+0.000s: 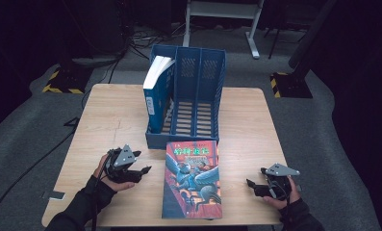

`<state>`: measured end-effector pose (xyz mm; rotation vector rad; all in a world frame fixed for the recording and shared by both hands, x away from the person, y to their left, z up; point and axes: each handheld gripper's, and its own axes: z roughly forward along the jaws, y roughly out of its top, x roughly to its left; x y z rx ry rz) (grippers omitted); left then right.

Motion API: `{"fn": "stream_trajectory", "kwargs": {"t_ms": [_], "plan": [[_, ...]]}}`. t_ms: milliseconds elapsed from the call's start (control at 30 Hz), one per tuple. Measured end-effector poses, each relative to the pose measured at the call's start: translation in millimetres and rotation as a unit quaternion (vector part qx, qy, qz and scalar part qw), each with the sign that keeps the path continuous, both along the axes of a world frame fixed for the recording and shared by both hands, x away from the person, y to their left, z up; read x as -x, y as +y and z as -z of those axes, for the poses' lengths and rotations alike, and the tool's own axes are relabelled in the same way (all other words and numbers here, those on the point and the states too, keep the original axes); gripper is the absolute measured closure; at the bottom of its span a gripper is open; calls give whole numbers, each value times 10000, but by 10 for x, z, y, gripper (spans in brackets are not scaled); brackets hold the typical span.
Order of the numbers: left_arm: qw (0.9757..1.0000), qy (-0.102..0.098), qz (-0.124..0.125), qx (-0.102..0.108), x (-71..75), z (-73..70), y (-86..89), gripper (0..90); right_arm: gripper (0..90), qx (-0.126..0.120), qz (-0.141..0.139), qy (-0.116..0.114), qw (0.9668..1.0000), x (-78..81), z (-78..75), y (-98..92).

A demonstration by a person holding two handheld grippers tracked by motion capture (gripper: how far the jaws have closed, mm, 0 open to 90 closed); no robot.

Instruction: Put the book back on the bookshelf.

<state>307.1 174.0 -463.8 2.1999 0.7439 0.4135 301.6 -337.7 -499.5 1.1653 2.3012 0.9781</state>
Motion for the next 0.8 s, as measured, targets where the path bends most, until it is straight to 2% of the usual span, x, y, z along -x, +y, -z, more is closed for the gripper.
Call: {"fn": "stream_trajectory", "kwargs": {"t_ms": [233,333,400,500,567,800], "plan": [[9993,242,262,76,161,113,17,303,220,135,-75,2,9999,29,-47,53],[9985,369,382,121,212,162,32,294,221,16,-167,-2,9999,57,-111,91],[9986,358,373,69,251,177,35,293,221,-73,-264,-36,9996,88,-173,125],[9980,429,434,147,274,193,49,289,221,-179,-390,-107,9990,132,-263,175],[9977,473,463,108,287,211,48,285,222,-263,-489,-148,9983,163,-328,212],[9971,534,527,98,292,253,26,280,226,-345,-803,-253,9959,252,-531,356]]}}
